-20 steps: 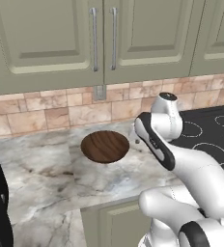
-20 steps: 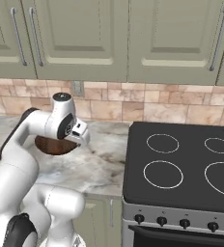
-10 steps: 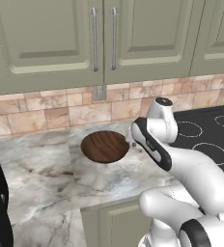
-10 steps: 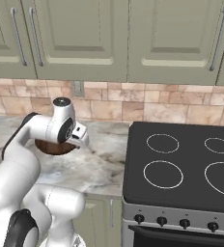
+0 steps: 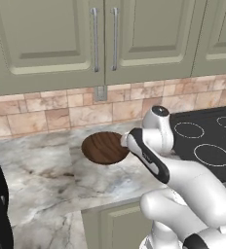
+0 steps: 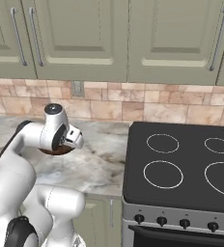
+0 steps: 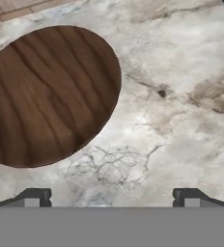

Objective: Pick the cup and bowl from the counter and place them on the counter next to the sink.

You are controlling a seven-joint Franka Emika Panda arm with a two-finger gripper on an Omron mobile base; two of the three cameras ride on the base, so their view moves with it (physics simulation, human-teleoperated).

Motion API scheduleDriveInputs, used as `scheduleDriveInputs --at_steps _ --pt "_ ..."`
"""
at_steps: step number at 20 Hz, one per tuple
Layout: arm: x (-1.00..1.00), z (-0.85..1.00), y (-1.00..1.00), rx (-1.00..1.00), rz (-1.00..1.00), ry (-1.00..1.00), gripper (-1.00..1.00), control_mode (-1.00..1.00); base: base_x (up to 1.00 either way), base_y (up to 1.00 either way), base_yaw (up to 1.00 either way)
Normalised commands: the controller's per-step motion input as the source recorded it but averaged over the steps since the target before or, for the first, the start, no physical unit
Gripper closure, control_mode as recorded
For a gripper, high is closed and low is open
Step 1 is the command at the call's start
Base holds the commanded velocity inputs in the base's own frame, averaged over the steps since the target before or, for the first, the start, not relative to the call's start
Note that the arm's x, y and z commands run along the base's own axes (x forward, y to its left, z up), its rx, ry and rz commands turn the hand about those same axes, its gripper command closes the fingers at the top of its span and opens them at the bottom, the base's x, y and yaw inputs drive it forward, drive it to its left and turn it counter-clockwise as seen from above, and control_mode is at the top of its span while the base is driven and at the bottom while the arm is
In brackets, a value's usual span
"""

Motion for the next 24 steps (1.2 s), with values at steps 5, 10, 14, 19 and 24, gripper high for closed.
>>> scheduleDriveInputs --at_steps 5,10,14,19,24 --pt "0.28 0.0 0.0 0.0 0.0 0.0 -1.0 -1.0 0.0 0.0 0.0" --pt "0.29 0.0 0.0 0.0 0.0 0.01 -1.0 -1.0 0.0 0.0 0.0" --pt "0.28 0.0 0.0 0.0 0.0 0.05 -1.0 -1.0 0.0 0.0 0.0" --pt "0.09 -0.15 0.0 0.0 0.0 0.06 -1.0 -1.0 0.0 0.0 0.0" --pt "0.0 -0.2 0.0 0.0 0.0 0.03 -1.0 -1.0 0.0 0.0 0.0"
